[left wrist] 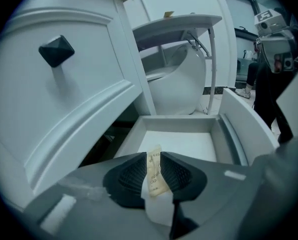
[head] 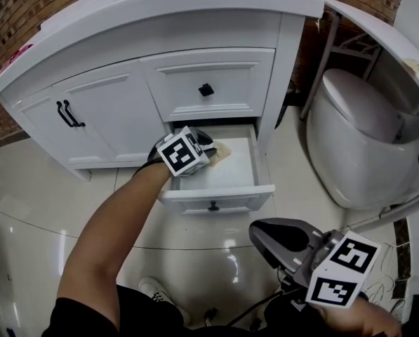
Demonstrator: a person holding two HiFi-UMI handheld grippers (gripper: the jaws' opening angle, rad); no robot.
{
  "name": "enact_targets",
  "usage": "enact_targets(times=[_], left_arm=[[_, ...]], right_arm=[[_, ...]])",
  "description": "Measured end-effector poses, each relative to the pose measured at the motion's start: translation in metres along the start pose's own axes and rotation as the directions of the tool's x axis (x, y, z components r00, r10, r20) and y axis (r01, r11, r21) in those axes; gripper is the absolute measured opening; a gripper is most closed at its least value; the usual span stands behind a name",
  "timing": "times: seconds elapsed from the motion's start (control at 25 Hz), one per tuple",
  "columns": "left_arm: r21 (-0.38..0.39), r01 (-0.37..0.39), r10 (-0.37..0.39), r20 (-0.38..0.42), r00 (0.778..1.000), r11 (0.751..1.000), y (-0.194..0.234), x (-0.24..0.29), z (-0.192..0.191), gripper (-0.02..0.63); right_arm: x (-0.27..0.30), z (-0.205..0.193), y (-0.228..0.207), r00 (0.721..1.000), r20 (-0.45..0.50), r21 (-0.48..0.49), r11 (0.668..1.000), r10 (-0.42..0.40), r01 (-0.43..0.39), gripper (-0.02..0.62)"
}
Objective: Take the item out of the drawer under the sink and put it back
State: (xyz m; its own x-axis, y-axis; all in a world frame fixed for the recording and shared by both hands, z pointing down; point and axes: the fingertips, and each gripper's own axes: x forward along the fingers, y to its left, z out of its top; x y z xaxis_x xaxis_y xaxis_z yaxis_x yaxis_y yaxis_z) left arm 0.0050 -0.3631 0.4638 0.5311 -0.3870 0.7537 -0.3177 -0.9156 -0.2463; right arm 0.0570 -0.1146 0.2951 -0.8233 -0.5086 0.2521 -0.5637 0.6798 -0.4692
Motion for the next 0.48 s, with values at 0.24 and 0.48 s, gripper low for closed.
enact_targets(times=[0.24, 0.48], left_arm=[[0.024, 0.035, -0.033, -0.077, 0.996, 0.999, -0.007, 0.027, -0.009, 0.095], [0.016, 0.047, -0.044, -0.174, 0.984, 0.999, -0.003, 0.046, -0.029, 0.095]], right_arm=[[0.002, -0.001, -0.005, 1.0, -0.008, 0.018, 1.0, 0.003, -0.003, 0.003], [0.003, 0.001, -0.007, 1.0, -0.005, 0.027, 1.0, 0.006, -0.006, 0.003]])
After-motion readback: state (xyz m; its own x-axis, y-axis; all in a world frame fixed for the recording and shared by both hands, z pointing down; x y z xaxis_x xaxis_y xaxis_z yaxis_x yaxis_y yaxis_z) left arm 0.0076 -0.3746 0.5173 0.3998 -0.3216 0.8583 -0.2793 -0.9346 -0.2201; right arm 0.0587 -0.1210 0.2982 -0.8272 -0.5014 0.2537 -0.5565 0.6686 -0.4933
